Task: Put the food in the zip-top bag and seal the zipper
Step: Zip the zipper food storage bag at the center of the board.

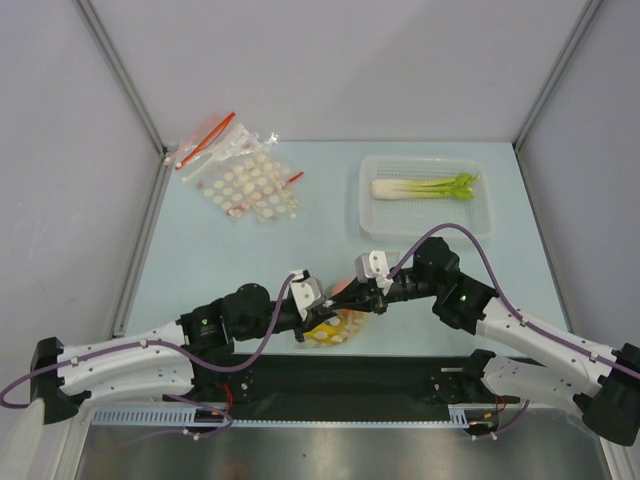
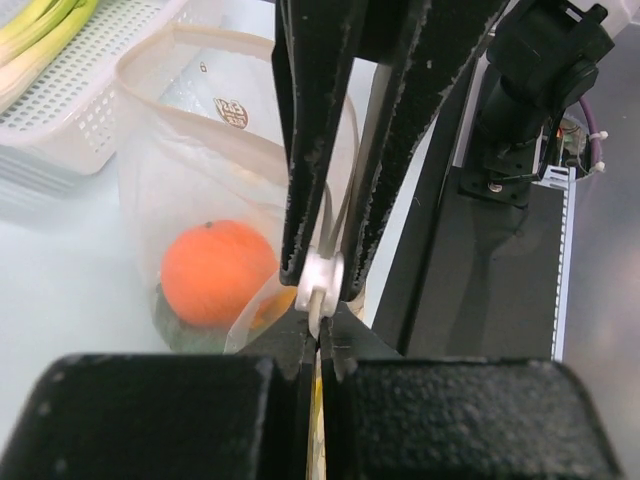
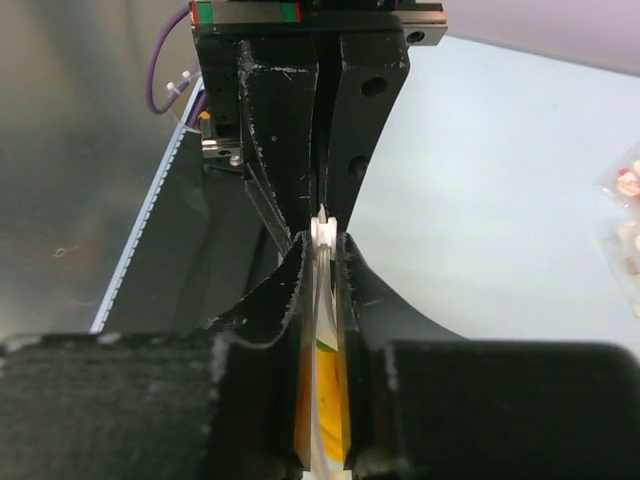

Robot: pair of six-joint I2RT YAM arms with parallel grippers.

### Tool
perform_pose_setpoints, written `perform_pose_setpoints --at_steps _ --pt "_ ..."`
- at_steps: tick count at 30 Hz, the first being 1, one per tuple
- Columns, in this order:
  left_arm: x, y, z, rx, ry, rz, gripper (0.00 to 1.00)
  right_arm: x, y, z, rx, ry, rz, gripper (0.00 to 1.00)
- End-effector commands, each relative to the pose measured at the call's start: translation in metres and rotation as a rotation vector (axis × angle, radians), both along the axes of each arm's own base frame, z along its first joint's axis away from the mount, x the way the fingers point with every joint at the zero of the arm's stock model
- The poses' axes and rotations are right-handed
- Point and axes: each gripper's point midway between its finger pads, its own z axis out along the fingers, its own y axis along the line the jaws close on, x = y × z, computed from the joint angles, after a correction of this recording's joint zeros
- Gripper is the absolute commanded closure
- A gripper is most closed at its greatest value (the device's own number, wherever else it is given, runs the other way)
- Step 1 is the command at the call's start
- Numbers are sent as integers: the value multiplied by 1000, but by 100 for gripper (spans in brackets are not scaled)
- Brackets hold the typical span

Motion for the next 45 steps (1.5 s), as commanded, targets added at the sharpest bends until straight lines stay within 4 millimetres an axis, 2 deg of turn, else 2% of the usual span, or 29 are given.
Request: perform_pose_setpoints --at_steps 1,3,4,5,7,11,16,19,21,25,26,32,33,34,35,41,44,45 --pt "-1 -6 33 -77 -33 -19 99 0 2 29 61 -56 2 92" --pt "0 -5 34 -78 -35 -13 87 0 1 32 66 -54 -1 100" --pt "0 -5 34 -80 -34 -14 81 0 1 33 69 -51 -9 100" --pt "-1 -4 35 -82 -35 -19 64 1 0 34 73 -47 -20 100" --pt "-2 -2 38 -97 -41 -21 55 3 -1 38 89 -39 -44 100" --pt "-5 3 45 -132 -54 -23 50 1 -3 43 116 -37 -46 100" --pt "-11 5 54 -177 -67 -52 48 -2 -6 48 133 -45 -41 100" --pt "-12 6 56 -190 -70 -52 56 -5 -6 48 135 -42 -24 100" --pt "-11 6 57 -191 -69 -47 71 -7 -6 49 137 -42 -16 100" --pt "-11 5 57 -187 -66 -50 89 -6 -5 48 134 -42 -19 100" --pt "-11 5 58 -188 -66 -52 100 -6 -5 48 131 -41 -18 100" --pt "-1 18 67 -241 -73 39 100 -1 -6 46 127 -42 -50 100" --pt "6 24 70 -258 -82 88 100 2 -6 46 126 -43 -62 100" --pt "7 28 68 -266 -81 105 100 2 -6 46 126 -43 -67 100" --pt "8 35 77 -302 -91 122 100 3 -6 46 126 -42 -73 100" --pt "17 63 91 -408 -113 233 100 9 -5 44 120 -26 -96 100" --pt "25 75 93 -431 -116 302 100 12 -4 42 115 -20 -107 100" --pt "27 85 99 -463 -121 332 100 13 -4 43 116 -18 -113 100"
